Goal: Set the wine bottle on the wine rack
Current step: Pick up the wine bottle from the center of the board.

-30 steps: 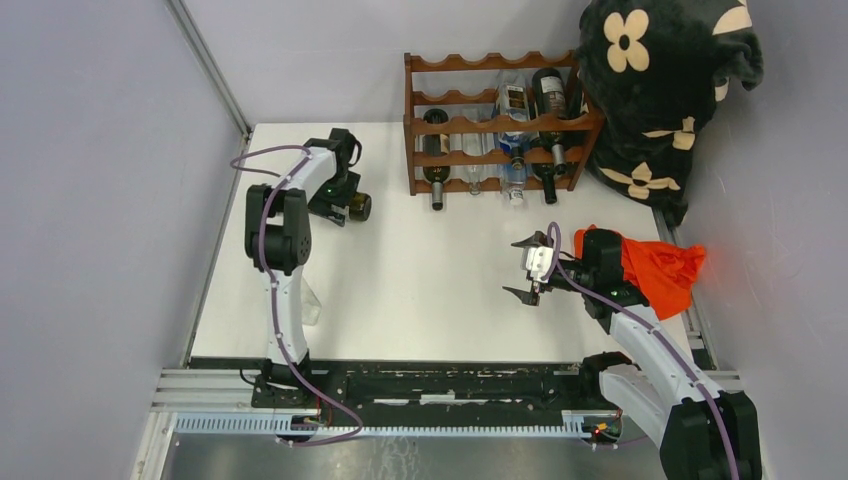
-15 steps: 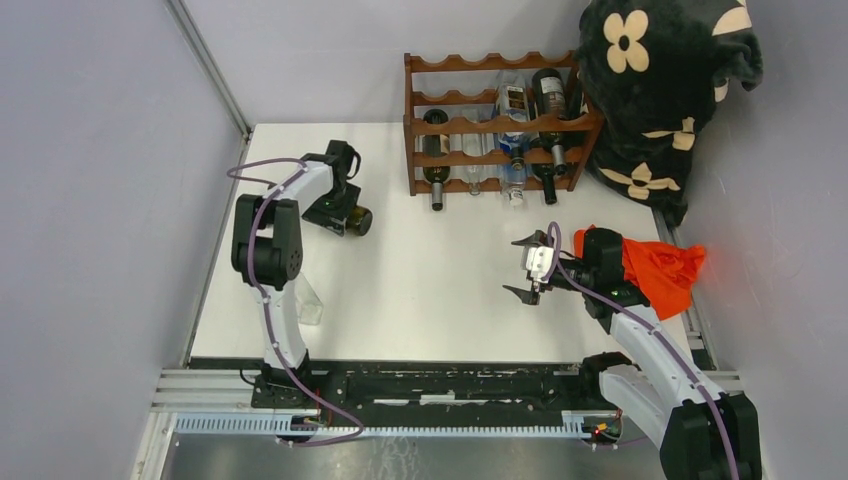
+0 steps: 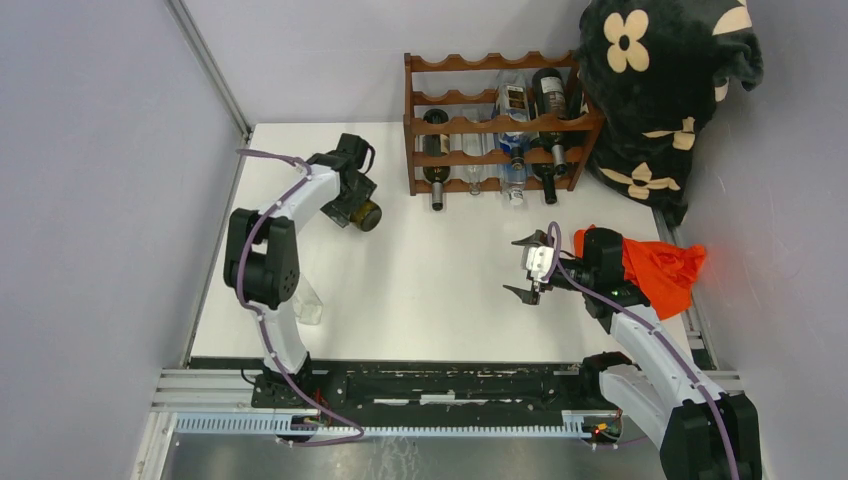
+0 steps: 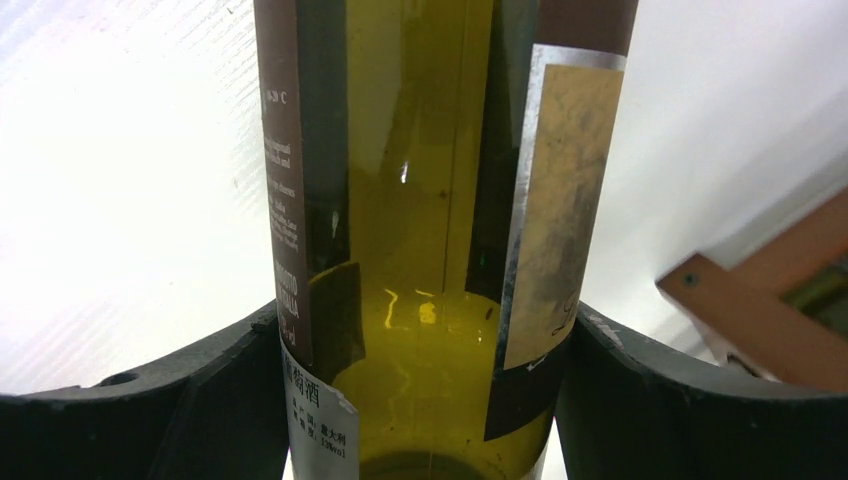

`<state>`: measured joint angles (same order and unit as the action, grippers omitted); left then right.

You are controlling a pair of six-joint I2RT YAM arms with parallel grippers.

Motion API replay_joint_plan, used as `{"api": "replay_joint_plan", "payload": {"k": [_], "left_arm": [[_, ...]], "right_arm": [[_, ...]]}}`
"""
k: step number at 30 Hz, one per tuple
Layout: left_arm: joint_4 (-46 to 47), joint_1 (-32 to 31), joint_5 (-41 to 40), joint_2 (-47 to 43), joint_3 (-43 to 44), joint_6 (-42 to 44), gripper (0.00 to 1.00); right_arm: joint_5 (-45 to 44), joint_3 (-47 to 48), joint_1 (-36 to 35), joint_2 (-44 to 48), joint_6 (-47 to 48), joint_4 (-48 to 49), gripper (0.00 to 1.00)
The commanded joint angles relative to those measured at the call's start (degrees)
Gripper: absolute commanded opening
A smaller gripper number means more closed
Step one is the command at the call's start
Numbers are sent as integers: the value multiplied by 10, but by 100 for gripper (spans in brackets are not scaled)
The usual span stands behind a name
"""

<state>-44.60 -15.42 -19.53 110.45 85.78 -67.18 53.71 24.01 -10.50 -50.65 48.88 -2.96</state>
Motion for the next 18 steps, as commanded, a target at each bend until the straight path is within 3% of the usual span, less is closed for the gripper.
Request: {"api": "replay_joint_plan", "payload": {"k": [1, 13, 18], "left_arm": [[72, -20, -58, -110, -32, 64, 6], [282, -68, -6, -367, -249, 213, 2], [317, -95, 85, -444, -285, 307, 2]], "right_arm": [[6, 23, -4, 8, 2, 8, 98], [17, 22, -3, 7, -5, 12, 98], [24, 19, -3, 11, -2, 12, 98]]}}
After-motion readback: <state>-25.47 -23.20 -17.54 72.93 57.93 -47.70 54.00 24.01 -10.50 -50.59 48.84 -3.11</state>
